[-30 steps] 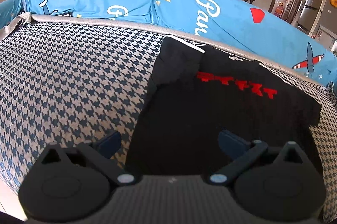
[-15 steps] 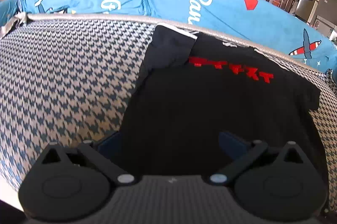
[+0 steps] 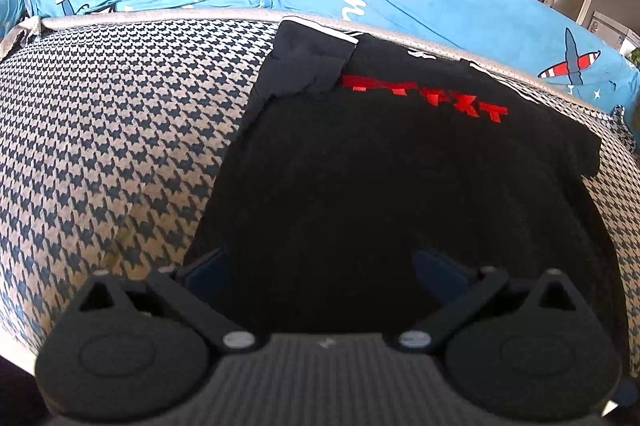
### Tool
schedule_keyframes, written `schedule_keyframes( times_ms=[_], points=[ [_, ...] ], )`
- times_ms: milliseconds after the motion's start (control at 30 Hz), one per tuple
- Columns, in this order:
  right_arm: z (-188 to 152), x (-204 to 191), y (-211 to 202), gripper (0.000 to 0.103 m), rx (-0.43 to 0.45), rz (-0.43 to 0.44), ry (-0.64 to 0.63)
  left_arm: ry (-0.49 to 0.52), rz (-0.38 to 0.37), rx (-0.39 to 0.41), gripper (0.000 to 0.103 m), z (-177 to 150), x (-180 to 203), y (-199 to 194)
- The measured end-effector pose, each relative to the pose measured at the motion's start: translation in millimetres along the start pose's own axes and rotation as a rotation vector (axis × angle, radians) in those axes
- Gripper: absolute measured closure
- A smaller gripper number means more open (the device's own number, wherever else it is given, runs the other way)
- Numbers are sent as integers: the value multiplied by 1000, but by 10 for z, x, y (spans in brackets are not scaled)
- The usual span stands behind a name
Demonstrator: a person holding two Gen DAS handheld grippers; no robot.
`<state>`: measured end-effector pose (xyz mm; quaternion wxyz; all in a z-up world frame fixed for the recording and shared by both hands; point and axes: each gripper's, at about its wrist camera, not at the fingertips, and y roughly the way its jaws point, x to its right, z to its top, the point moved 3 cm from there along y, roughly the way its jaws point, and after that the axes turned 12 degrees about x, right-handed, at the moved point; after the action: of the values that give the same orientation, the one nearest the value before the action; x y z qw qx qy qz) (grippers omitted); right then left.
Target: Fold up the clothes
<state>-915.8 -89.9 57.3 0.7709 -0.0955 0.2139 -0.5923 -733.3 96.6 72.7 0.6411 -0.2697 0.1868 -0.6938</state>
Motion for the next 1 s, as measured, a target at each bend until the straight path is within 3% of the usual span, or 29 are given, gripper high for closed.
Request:
schedule_keyframes(
  times_ms=[467,1000],
  points=[
    [40,227,-292,60,66,-130,23,-11,27,-56,0,-132,-33,117],
    [42,755,-590,60,108,-364,134,-13,46,-57,0,-189,-92,120]
  ],
)
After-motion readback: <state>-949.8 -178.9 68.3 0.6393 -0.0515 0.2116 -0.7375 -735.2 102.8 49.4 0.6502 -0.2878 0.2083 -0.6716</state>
